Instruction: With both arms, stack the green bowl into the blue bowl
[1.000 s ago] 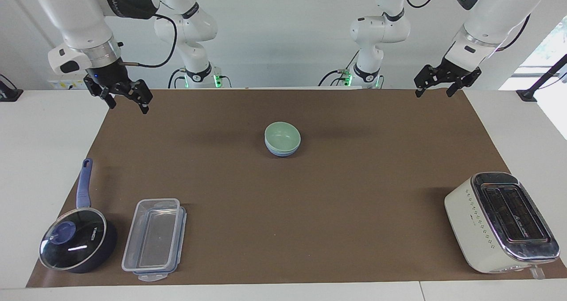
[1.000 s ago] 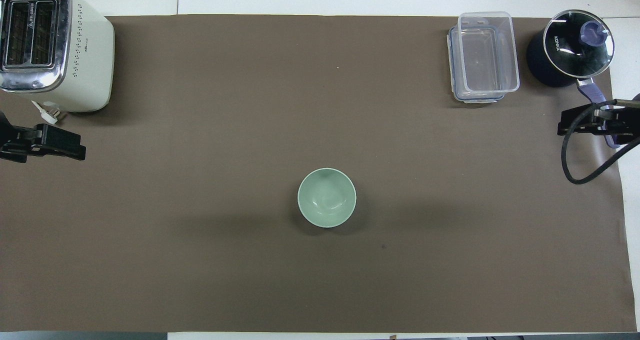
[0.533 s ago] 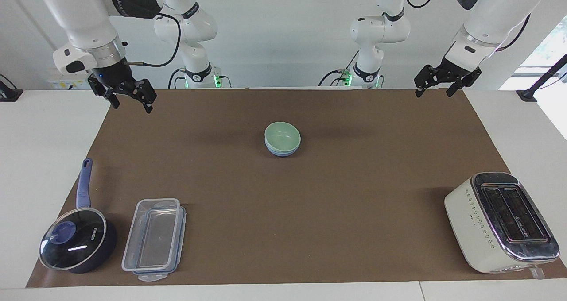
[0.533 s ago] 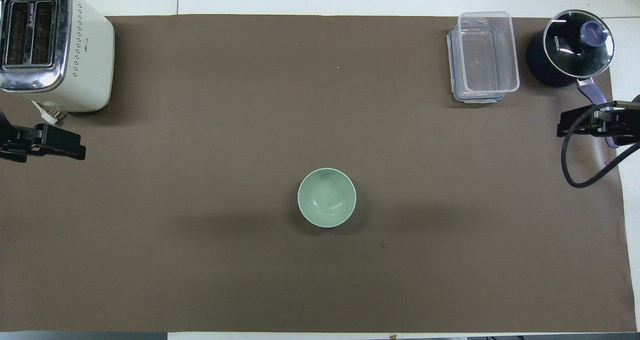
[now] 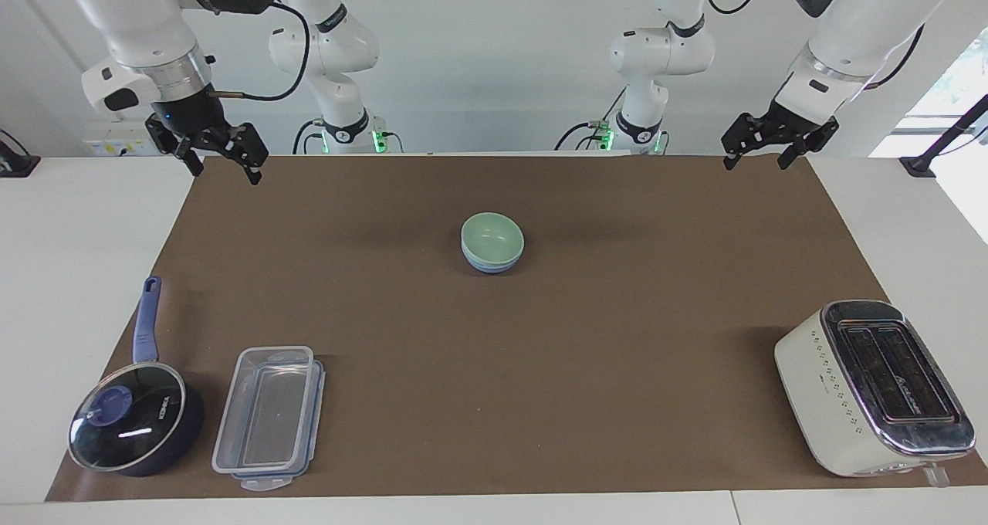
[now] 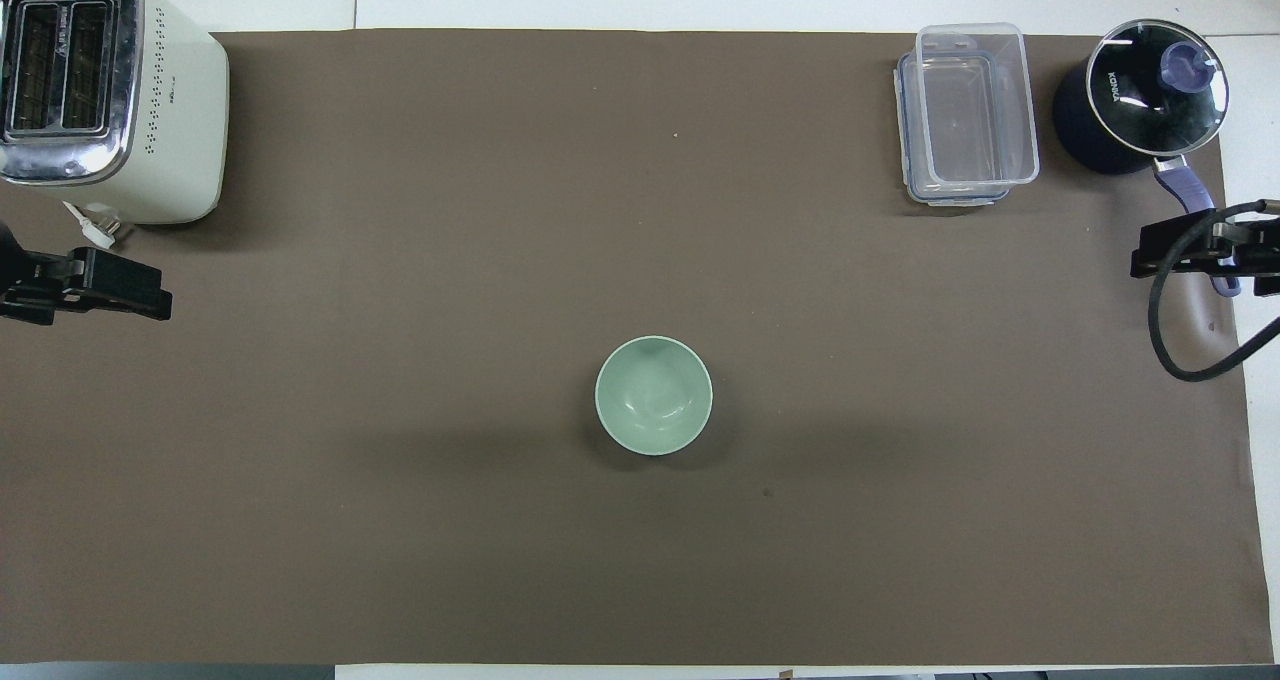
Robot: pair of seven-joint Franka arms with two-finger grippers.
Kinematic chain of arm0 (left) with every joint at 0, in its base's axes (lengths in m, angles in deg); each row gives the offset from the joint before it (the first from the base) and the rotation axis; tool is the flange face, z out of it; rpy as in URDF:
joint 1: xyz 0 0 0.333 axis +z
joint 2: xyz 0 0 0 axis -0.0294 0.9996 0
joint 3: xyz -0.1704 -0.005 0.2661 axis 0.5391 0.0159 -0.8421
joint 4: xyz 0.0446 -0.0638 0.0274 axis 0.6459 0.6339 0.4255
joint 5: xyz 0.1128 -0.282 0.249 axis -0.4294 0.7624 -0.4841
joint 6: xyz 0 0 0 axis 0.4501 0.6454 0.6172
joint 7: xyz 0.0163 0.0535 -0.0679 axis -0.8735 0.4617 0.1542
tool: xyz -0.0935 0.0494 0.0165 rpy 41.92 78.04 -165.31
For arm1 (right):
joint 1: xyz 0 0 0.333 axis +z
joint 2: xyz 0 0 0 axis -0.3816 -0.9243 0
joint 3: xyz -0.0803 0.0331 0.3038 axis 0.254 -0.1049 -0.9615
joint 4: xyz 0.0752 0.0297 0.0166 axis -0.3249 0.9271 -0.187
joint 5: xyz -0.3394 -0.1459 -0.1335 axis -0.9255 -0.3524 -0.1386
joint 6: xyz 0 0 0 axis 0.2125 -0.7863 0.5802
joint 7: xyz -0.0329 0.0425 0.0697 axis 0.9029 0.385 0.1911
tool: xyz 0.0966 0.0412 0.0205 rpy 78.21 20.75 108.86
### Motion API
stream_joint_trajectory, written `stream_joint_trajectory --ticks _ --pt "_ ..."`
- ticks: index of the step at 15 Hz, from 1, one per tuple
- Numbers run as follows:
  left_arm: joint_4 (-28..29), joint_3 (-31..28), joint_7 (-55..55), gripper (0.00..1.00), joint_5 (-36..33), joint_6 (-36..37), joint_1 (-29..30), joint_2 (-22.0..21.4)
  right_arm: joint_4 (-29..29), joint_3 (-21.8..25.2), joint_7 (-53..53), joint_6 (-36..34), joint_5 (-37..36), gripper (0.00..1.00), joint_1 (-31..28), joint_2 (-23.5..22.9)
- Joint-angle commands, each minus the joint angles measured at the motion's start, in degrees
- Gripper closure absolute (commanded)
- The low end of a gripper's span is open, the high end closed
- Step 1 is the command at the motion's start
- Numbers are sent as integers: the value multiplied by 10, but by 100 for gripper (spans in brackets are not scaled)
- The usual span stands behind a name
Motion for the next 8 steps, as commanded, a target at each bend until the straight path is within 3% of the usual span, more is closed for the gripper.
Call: stream_joint_trajectory --ticks 1,8 --pt "18 7 1 0 0 -13 7 -15 -15 -2 -10 -19 16 0 -8 -12" --pt "18 7 1 0 0 -13 6 -16 -12 -3 -14 -14 16 0 -5 -10"
